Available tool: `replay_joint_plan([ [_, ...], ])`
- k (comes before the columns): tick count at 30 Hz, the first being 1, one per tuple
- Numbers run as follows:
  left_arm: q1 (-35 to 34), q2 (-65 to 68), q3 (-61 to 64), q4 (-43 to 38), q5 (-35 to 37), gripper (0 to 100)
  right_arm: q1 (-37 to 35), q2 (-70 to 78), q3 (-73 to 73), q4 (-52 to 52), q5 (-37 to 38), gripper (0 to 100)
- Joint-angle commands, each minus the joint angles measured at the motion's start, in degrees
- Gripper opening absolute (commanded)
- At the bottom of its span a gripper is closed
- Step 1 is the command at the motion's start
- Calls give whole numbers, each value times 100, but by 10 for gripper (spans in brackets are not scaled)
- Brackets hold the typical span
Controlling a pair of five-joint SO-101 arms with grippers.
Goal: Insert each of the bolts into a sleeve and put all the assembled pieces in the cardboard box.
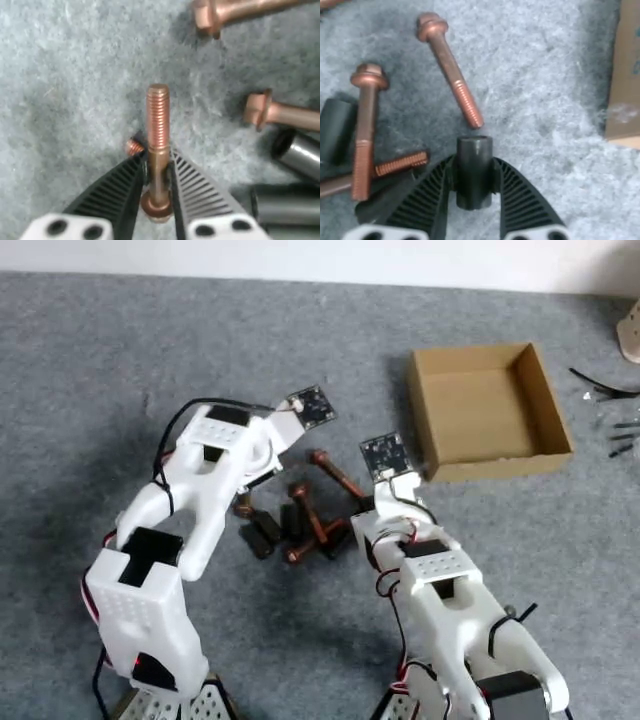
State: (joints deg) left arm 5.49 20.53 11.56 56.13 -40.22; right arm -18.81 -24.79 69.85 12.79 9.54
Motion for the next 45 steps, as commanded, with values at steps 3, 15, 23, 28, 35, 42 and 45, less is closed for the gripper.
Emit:
replay_joint_plan([
  [3, -40, -40, -84, 149, 0, 6, 75, 13, -259, -154, -35, 3],
  [15, 444, -1490, -1675, 2945, -413, 6, 75, 13, -259, -154, -35, 3],
  [23, 532, -1692, -1912, 4519, -2374, 6, 75, 13, -259, -154, -35, 3],
  [28, -189, -1622, -971, 4545, -3956, 6, 75, 13, -259, -154, -35, 3],
  [35, -1191, -734, -1174, 4422, -4563, 6, 75, 13, -259, -154, -35, 3],
  [42, -2132, 629, -2791, 4202, -4536, 6, 75, 13, -259, -154, -26, 3],
  [45, -2448, 1376, -3697, 4273, -4554, 6, 75, 13, -259, -154, -26, 3],
])
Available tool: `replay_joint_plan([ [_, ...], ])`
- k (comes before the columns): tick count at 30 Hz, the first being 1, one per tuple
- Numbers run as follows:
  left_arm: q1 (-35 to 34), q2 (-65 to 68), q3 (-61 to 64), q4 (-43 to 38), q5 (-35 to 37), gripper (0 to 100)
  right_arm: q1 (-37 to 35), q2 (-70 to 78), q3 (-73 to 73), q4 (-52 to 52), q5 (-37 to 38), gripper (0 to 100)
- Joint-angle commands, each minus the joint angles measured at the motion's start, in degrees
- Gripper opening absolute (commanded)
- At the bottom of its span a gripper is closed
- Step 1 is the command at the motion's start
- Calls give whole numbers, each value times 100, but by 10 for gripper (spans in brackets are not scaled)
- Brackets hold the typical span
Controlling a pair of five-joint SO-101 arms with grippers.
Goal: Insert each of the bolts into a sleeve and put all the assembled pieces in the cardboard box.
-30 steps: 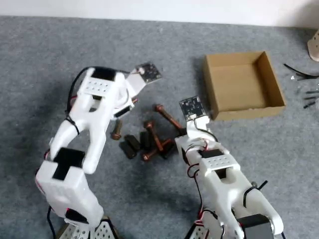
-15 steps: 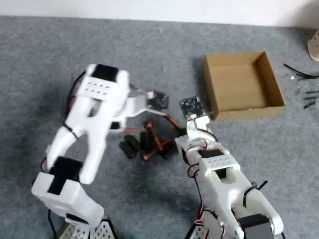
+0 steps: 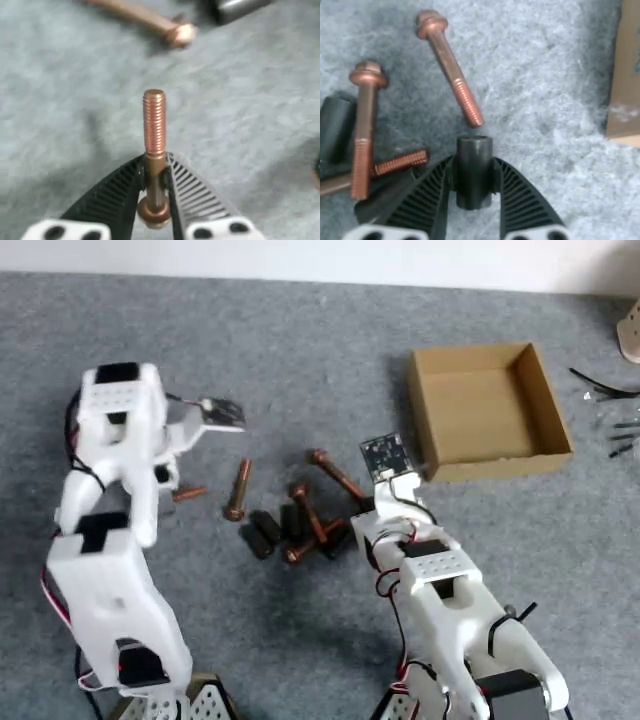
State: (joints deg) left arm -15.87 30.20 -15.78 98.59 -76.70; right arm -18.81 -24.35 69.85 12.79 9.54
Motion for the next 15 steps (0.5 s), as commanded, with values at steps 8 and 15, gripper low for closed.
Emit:
replay_joint_plan([
  [8, -470, 1859, -2835, 185, -273, 37, 75, 13, -259, -163, -26, 3],
  [15, -426, 2202, -3732, 185, 1081, 283, 75, 13, -259, -163, -26, 3],
])
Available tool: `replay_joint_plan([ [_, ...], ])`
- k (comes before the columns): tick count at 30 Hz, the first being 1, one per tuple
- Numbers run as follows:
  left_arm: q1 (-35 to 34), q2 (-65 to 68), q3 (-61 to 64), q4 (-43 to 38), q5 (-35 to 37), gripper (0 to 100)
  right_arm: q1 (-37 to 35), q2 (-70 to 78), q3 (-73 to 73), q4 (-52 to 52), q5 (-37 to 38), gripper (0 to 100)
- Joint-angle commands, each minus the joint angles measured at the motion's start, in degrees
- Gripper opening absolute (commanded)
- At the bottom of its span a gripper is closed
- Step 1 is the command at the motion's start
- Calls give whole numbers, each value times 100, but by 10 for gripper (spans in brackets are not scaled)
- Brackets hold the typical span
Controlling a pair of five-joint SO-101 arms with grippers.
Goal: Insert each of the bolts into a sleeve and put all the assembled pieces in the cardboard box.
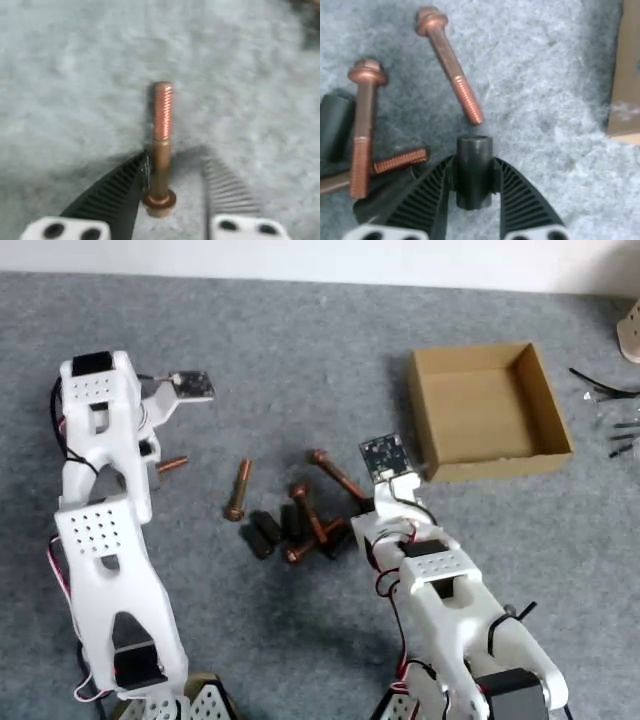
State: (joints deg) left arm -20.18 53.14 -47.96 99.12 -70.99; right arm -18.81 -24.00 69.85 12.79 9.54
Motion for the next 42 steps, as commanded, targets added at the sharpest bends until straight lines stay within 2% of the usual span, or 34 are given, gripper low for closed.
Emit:
replay_joint_plan([
  [1, 40, -92, -637, 132, 668, 279, 75, -22, -259, -163, -26, 3],
  [4, 189, -110, -1033, 141, 1591, 277, 75, -22, -259, -163, -26, 3],
  [7, 356, -110, -1499, 149, 3385, 277, 75, -22, -259, -163, -26, 3],
  [10, 207, -110, -1525, 176, 5916, 277, 75, -22, -259, -163, -26, 3],
  [14, -488, -75, -1007, 176, 10426, 278, 75, -22, -259, -163, -26, 3],
  [16, -585, -66, -725, 158, 11930, 277, 75, -13, -259, -163, -26, 3],
  [17, -585, -66, -593, 158, 12378, 277, 75, -13, -259, -163, -26, 3],
  [19, -567, -75, -418, 167, 12686, 277, 75, -13, -259, -163, -26, 3],
  [23, -611, -101, 4, 176, 12633, 277, 75, -13, -259, -163, -26, 3],
  [34, -382, -119, 57, 185, 12651, 277, 75, -13, -259, -163, -26, 3],
  [42, -189, -884, 119, 185, 12659, 277, 75, -13, -259, -171, -26, 3],
])
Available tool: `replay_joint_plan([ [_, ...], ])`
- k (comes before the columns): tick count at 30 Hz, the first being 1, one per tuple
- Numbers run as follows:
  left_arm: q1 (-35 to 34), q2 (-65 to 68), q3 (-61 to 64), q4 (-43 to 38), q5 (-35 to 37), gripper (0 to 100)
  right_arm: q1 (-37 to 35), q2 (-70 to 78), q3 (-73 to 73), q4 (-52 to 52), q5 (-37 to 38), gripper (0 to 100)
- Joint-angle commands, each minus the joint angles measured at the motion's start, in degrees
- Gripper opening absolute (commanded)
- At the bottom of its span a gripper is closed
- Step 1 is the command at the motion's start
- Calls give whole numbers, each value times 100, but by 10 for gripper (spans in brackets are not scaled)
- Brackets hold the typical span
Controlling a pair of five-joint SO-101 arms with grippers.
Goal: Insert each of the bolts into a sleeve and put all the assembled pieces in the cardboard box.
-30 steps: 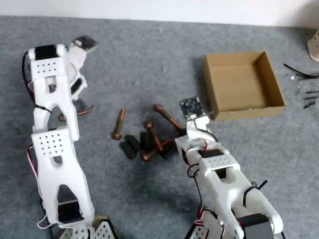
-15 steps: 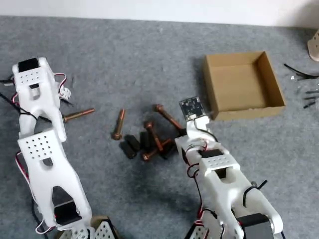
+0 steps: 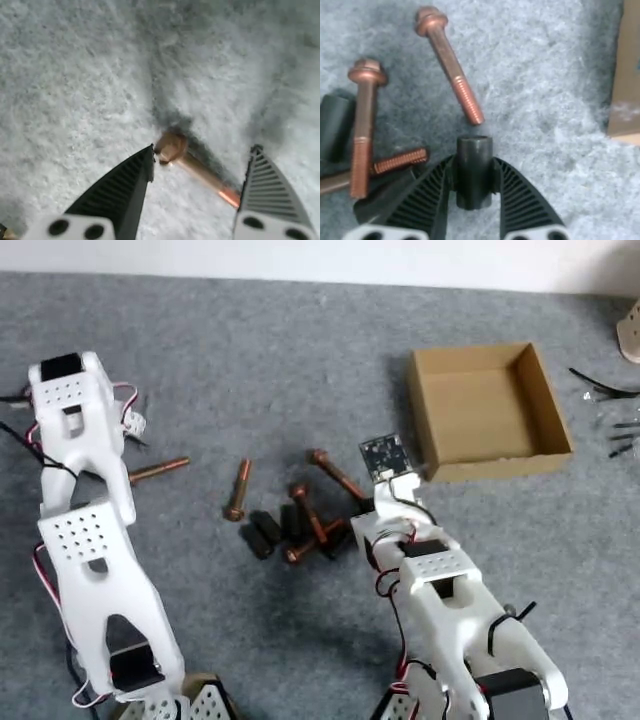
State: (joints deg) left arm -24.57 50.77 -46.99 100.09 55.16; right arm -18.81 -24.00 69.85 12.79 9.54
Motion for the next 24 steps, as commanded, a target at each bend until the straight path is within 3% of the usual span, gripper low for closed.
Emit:
replay_joint_plan([
  [1, 303, -778, 119, 88, 44, 277, 75, -13, -259, -171, -26, 3],
  [9, 848, -1516, 1560, 62, 932, 280, 75, -13, -259, -171, -26, 3],
  [24, 620, -1525, 1613, 26, 2418, 278, 75, -13, -259, -171, -26, 3],
])
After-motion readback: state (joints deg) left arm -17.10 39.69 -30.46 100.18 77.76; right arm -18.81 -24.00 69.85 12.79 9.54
